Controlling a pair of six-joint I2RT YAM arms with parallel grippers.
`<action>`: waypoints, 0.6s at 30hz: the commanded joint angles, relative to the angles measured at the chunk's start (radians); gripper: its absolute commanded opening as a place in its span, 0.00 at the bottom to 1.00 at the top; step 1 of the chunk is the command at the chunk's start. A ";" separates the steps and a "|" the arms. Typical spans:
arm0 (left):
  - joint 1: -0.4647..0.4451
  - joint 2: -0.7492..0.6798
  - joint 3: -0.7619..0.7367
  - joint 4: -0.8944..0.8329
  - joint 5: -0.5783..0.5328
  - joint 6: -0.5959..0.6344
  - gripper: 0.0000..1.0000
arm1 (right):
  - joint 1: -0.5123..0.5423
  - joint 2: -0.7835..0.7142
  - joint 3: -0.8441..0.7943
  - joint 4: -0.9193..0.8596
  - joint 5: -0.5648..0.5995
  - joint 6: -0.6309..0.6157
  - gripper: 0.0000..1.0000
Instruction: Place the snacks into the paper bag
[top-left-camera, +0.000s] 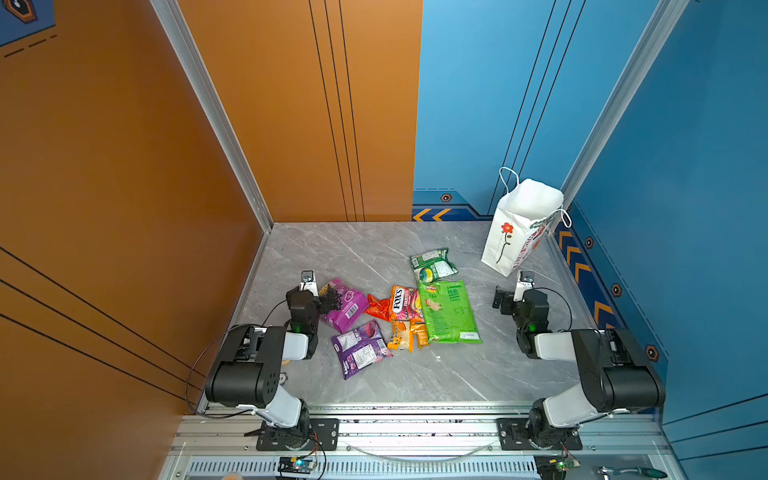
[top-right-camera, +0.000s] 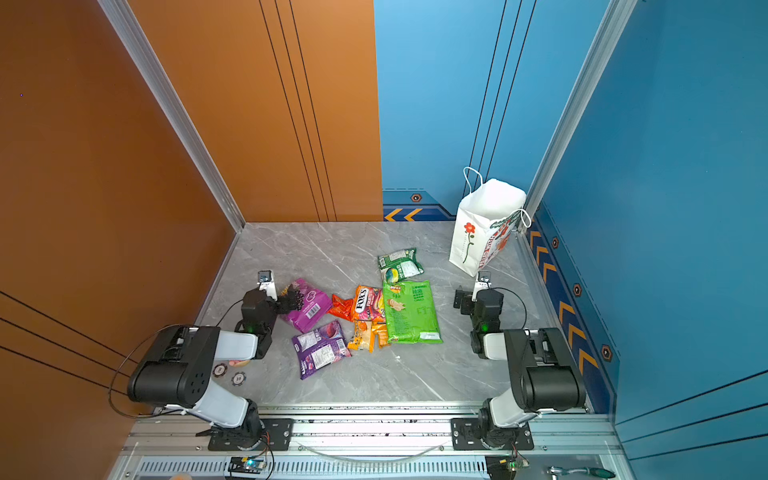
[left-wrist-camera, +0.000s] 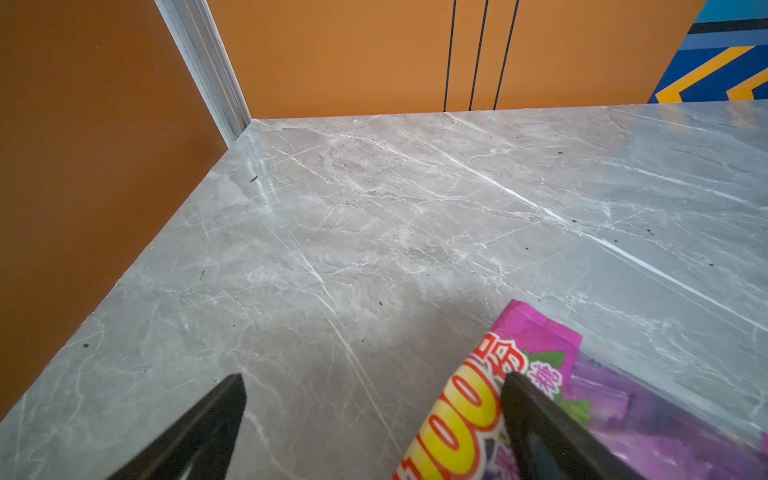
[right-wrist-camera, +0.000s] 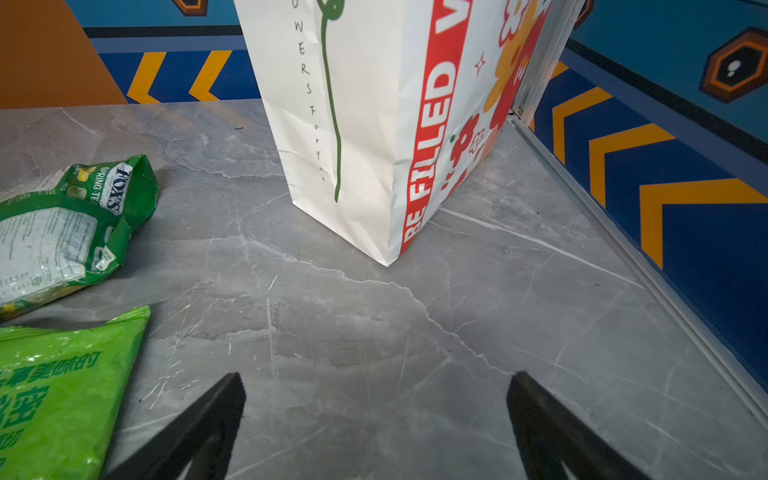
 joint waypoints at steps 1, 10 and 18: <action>0.006 0.005 0.013 -0.026 0.014 -0.006 0.98 | 0.001 -0.001 0.020 -0.001 0.005 0.004 1.00; 0.007 0.005 0.014 -0.026 0.015 -0.008 0.98 | 0.000 -0.001 0.020 -0.001 0.004 0.005 1.00; 0.018 0.000 0.010 -0.026 0.042 -0.011 0.98 | -0.001 -0.001 0.020 -0.001 0.002 0.006 1.00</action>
